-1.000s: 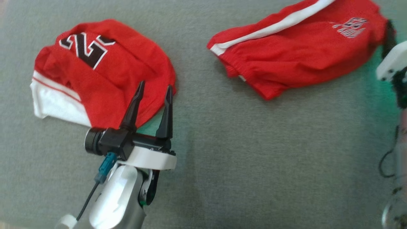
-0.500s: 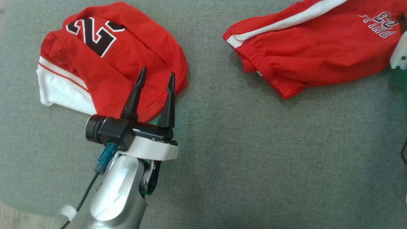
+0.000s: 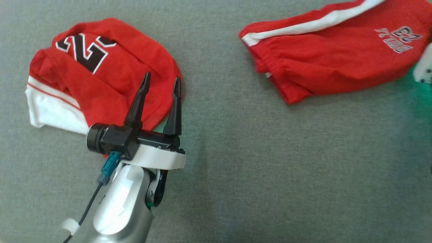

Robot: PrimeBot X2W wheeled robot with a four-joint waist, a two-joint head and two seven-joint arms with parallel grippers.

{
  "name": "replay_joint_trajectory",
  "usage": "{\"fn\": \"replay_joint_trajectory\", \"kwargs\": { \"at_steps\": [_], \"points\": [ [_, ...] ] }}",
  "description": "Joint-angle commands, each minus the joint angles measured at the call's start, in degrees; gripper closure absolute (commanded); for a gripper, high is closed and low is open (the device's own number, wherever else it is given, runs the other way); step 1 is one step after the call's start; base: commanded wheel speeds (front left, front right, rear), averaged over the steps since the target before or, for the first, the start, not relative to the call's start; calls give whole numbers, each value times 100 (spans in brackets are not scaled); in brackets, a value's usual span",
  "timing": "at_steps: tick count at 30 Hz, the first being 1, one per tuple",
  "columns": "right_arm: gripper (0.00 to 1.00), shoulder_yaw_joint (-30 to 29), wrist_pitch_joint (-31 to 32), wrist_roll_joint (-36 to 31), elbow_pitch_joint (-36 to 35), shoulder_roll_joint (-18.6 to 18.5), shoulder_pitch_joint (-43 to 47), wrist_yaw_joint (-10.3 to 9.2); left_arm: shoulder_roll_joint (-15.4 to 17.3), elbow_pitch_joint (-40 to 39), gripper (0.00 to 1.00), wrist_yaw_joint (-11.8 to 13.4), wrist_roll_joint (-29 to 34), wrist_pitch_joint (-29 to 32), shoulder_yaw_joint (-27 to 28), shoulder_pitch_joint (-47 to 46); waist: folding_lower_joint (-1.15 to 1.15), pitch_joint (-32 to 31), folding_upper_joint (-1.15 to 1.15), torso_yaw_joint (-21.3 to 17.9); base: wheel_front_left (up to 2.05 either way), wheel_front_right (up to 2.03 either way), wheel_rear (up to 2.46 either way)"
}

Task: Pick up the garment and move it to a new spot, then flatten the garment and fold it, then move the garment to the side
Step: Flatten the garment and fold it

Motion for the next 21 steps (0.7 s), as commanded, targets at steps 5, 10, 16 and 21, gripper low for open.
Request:
{"fn": "replay_joint_trajectory", "kwargs": {
  "at_steps": [5,10,16,21],
  "points": [
    [100,-145,-183,145,-78,-497,347,-5,49,-127,0,-30,85,-30,242,97,0,-283,0,-194,0,0,0],
    [100,-529,-368,111,-18,-747,673,-5,49,-140,0,-52,115,-30,307,221,0,-410,0,-250,0,0,0],
    [100,-805,-658,164,-66,-655,762,-5,49,-123,0,-99,186,-30,396,312,0,-486,0,-247,0,0,0],
    [100,-731,-897,205,-172,-409,756,-5,49,-86,0,-112,221,-30,439,379,0,-683,0,-255,0,0,0]
  ]
}}
